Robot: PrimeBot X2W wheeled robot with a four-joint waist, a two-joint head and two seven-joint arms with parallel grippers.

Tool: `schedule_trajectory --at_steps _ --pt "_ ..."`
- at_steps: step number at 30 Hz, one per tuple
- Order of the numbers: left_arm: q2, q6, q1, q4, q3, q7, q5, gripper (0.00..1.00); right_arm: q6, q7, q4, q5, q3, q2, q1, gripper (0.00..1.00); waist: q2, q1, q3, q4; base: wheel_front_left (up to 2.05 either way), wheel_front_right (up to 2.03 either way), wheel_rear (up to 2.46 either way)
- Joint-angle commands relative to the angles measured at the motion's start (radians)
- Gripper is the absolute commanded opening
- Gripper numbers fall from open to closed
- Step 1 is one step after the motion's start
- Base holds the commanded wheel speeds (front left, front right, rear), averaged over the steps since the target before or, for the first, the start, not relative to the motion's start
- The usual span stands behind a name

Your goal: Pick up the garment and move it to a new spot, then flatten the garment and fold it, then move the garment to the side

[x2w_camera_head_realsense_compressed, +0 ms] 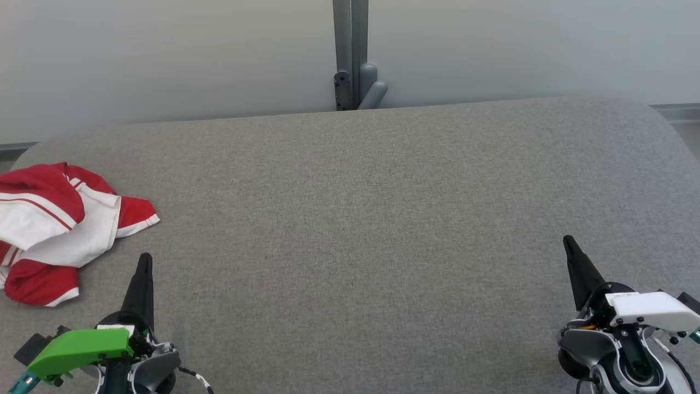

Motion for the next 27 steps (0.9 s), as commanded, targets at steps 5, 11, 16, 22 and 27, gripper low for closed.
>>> schedule_trajectory --at_steps 5,11,16,22,27 --pt "0.006 -0.002 -0.014 0.0 0.001 0.003 -0.003 0.0 0.0 0.002 -0.004 0.008 -0.001 -0.005 0.007 0.0 0.0083 0.0 0.0 0.0 0.0 0.0 0.0" --pt "0.006 -0.002 -0.014 0.0 0.001 0.003 -0.003 0.0 0.0 0.002 -0.004 0.008 -0.001 -0.005 0.007 0.0 0.0083 0.0 0.0 0.0 0.0 0.0 0.0" --pt "0.006 -0.002 -0.014 0.0 0.001 0.003 -0.003 0.0 0.0 0.002 -0.004 0.008 -0.001 -0.005 0.007 0.0 0.0083 0.0 0.0 0.0 0.0 0.0 0.0" --pt "0.006 -0.002 -0.014 0.0 0.001 0.003 -0.003 0.0 0.0 0.002 -0.004 0.008 -0.001 -0.005 0.007 0.0 0.0083 0.0 0.0 0.0 0.0 0.0 0.0" --pt "0.006 -0.002 -0.014 0.0 0.001 0.003 -0.003 0.0 0.0 0.002 -0.004 0.008 -0.001 -0.005 0.007 0.0 0.0083 0.0 0.0 0.0 0.0 0.0 0.0"
